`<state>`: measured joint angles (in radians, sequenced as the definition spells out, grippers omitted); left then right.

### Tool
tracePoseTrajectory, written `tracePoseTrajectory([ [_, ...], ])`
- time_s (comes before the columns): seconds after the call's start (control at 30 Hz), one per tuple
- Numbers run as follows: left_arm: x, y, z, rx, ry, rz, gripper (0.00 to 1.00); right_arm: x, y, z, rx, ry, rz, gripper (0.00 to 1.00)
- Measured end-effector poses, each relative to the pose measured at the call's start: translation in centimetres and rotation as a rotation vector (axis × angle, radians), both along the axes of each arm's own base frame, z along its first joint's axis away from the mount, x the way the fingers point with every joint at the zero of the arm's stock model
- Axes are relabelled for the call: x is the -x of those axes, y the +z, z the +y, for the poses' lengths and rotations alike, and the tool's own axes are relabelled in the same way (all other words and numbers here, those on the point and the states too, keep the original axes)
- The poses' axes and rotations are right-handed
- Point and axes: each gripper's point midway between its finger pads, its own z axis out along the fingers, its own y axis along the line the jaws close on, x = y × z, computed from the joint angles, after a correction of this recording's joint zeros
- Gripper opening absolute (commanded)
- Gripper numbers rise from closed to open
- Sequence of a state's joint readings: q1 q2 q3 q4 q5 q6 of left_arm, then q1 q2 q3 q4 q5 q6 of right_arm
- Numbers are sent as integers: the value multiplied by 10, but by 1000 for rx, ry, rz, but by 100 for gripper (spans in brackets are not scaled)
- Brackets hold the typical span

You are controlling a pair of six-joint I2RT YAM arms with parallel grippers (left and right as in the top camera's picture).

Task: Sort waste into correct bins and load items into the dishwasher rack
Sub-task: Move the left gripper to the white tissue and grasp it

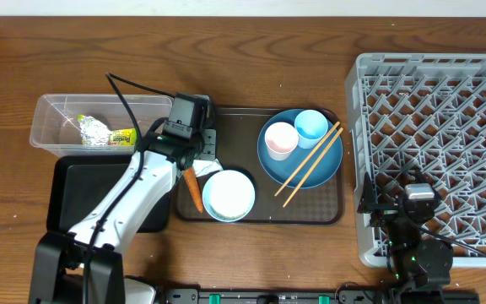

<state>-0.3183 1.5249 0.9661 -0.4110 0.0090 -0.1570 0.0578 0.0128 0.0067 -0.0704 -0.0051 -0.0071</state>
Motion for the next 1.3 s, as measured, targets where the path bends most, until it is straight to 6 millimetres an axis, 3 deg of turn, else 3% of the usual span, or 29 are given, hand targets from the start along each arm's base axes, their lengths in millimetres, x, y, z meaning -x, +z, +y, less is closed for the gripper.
tracePoseTrajectory([
  [0.83,-6,-54,1,-55,-10,93,34,0,0,0,0,0,0,99],
  [0.9,-6,-57,2,-68,-22,97,46,0,0,0,0,0,0,99],
  [0.97,-6,-59,3,-82,-32,98,51,0,0,0,0,0,0,99],
  [1.3,-7,-59,5,-96,-35,97,51,0,0,0,0,0,0,99],
])
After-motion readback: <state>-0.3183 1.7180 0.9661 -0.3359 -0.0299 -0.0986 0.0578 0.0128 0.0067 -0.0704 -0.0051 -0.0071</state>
